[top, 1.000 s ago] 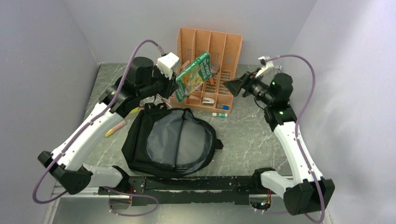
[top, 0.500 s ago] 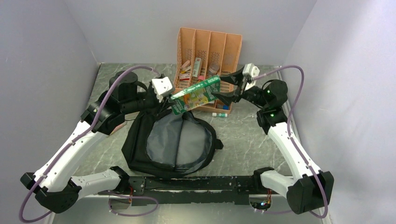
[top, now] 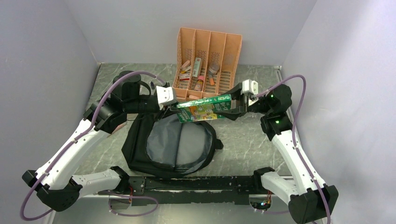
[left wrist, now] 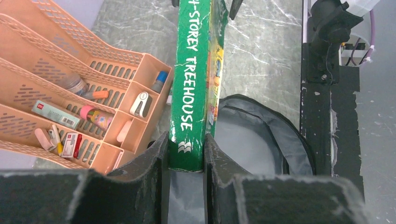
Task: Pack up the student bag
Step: Pick up the book from the center of the board.
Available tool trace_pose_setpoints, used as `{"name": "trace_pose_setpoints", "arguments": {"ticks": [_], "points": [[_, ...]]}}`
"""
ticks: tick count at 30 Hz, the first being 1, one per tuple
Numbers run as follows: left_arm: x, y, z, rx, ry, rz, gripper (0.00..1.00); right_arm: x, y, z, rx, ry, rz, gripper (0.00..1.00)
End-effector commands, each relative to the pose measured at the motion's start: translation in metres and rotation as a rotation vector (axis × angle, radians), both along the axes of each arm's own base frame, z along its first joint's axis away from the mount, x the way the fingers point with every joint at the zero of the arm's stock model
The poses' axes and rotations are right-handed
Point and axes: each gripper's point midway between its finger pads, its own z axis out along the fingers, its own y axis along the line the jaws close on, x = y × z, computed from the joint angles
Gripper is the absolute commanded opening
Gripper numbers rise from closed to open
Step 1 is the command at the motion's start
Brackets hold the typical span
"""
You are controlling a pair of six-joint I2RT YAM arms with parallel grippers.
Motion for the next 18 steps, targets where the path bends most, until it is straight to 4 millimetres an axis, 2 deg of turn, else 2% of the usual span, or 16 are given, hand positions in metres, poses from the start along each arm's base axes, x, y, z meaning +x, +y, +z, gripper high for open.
{"name": "trace_pose_setpoints", "arguments": {"ticks": [1, 4, 8, 15, 18], "points": [[-0.005, -0.006, 0.051, -0.112, -0.160, -0.063, 0.05, -0.027, -0.002, -0.012, -0.027, 0.077, 0.078, 0.53], [-0.006, -0.009, 0.051, -0.111, -0.162, -0.077, 0.05, -0.033, -0.003, -0.014, -0.031, 0.082, 0.074, 0.45], [-0.009, -0.009, 0.054, -0.119, -0.168, -0.093, 0.05, -0.030, -0.004, -0.020, -0.035, 0.091, 0.045, 0.43], [-0.016, -0.007, 0.067, -0.136, -0.200, -0.115, 0.05, -0.024, -0.004, -0.030, -0.043, 0.109, 0.020, 0.54], [-0.019, -0.008, 0.068, -0.139, -0.205, -0.133, 0.05, -0.023, -0.005, -0.031, -0.043, 0.106, 0.013, 0.53]]}}
